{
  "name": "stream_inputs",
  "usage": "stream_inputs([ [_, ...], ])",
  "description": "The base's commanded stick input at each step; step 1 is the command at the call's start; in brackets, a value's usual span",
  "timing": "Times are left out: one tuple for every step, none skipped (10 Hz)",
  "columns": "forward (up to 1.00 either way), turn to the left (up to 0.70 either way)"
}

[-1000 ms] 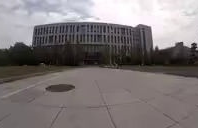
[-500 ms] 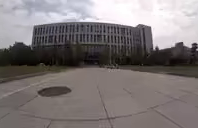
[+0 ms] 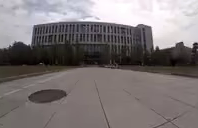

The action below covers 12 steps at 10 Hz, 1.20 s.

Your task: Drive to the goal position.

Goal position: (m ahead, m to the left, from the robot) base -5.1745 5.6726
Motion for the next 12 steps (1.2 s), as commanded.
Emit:
stream_inputs([
  [0.7, 0.0],
  [0.7, 0.0],
  [0.7, 0.0],
  [0.7, 0.0],
  [0.7, 0.0],
  [0.7, 0.0],
  [0.7, 0.0],
  [0.7, 0.0],
  [0.7, 0.0],
  [0.7, 0.0],
  [0.7, 0.0],
  [0.7, 0.0],
])
